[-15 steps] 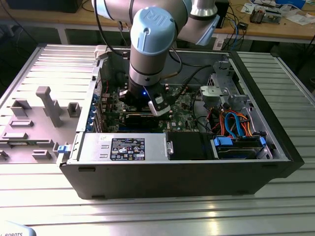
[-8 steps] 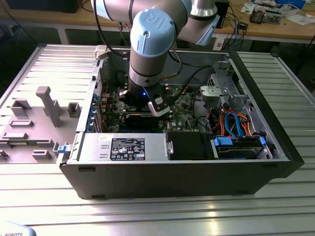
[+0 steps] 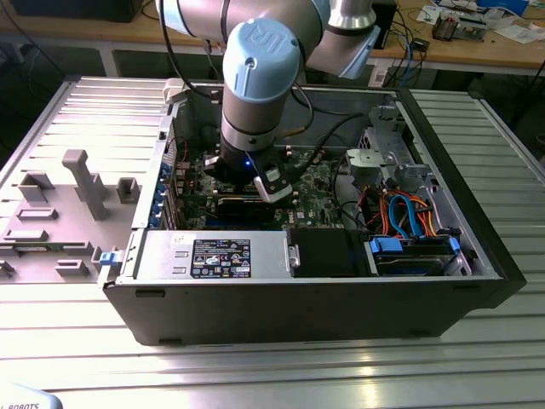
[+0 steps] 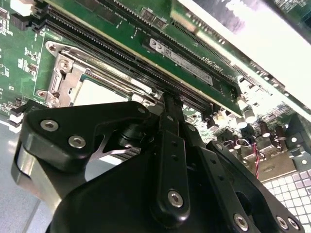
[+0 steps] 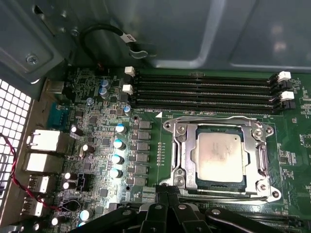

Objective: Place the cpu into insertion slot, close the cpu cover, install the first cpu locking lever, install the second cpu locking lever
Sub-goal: 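Install the second cpu locking lever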

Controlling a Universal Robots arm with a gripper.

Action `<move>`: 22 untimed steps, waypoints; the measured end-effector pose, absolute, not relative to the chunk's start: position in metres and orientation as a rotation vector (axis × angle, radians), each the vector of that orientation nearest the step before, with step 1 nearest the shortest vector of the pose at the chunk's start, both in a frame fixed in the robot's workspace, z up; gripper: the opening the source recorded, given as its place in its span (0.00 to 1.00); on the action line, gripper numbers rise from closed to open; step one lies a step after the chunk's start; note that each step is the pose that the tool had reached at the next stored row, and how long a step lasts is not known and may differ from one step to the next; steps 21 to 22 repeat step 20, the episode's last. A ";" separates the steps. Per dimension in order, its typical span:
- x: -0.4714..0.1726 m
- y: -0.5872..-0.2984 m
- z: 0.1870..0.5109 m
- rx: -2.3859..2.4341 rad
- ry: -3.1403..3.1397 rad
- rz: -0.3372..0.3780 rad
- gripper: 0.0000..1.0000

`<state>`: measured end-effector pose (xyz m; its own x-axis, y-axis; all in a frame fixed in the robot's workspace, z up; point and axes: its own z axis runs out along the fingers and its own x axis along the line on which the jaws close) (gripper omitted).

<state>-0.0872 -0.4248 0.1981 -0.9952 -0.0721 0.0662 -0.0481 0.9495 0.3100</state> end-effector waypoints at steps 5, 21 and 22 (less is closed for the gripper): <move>-0.088 -0.423 0.197 0.094 -3.024 -0.489 0.11; -0.090 -0.424 0.218 0.095 -3.029 -0.485 0.11; -0.090 -0.424 0.218 0.095 -3.029 -0.485 0.11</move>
